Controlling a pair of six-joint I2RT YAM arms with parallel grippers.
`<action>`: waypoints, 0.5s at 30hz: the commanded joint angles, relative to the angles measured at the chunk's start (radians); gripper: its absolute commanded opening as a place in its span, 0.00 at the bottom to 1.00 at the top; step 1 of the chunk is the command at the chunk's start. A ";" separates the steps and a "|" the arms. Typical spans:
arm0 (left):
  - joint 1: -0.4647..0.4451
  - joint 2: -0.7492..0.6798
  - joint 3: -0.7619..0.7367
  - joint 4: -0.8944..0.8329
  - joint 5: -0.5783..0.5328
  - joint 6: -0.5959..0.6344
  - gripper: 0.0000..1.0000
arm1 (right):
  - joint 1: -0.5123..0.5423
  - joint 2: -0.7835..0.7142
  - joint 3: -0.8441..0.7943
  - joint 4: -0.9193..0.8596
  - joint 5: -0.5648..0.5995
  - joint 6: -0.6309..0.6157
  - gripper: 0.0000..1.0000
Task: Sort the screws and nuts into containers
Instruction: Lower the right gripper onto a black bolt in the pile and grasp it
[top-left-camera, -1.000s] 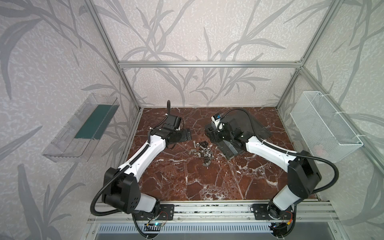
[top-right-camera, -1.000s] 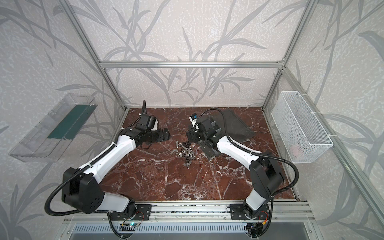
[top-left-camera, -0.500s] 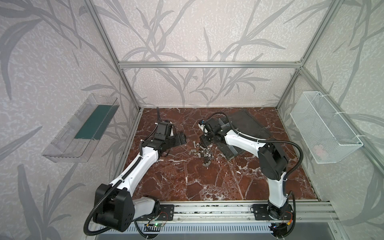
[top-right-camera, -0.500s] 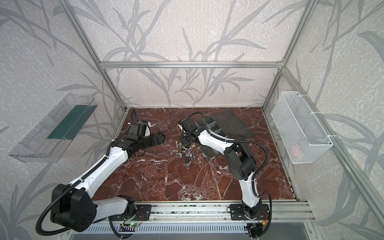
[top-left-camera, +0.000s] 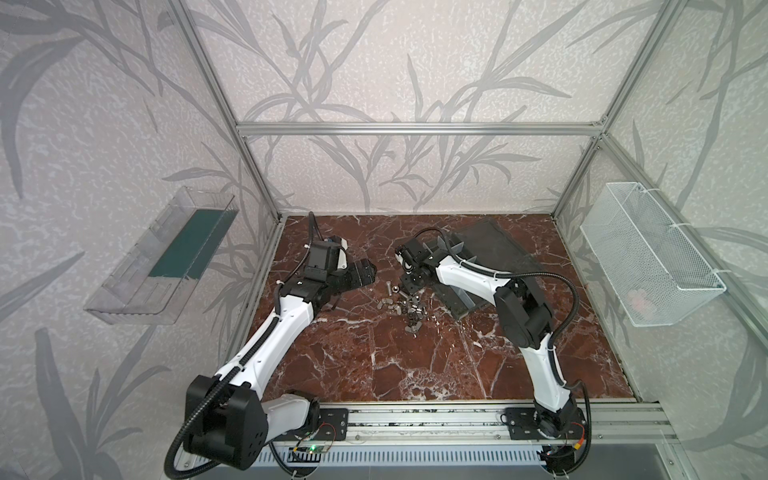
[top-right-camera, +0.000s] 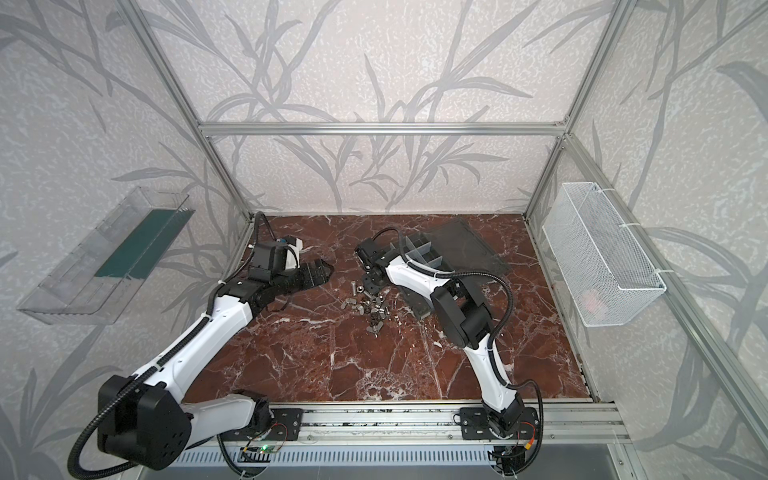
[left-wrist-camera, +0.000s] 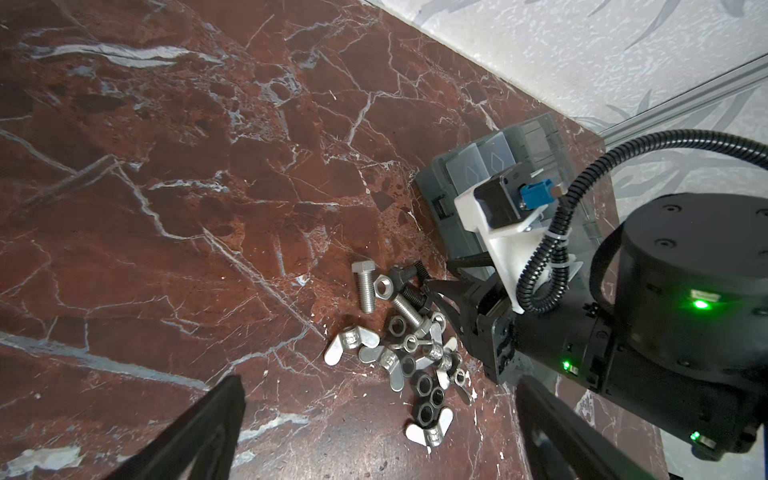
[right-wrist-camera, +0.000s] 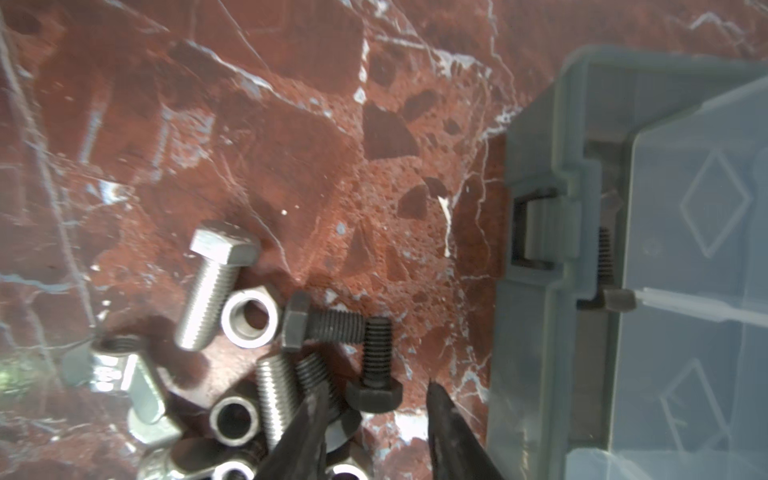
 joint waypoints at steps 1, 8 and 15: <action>0.006 0.001 -0.004 0.030 0.040 -0.019 0.99 | 0.002 0.028 0.039 -0.038 0.038 -0.012 0.40; 0.006 0.000 -0.019 0.060 0.064 -0.047 1.00 | 0.002 0.062 0.051 -0.045 0.012 -0.022 0.39; 0.006 -0.001 -0.025 0.070 0.068 -0.055 0.99 | 0.000 0.084 0.047 -0.041 -0.007 -0.017 0.38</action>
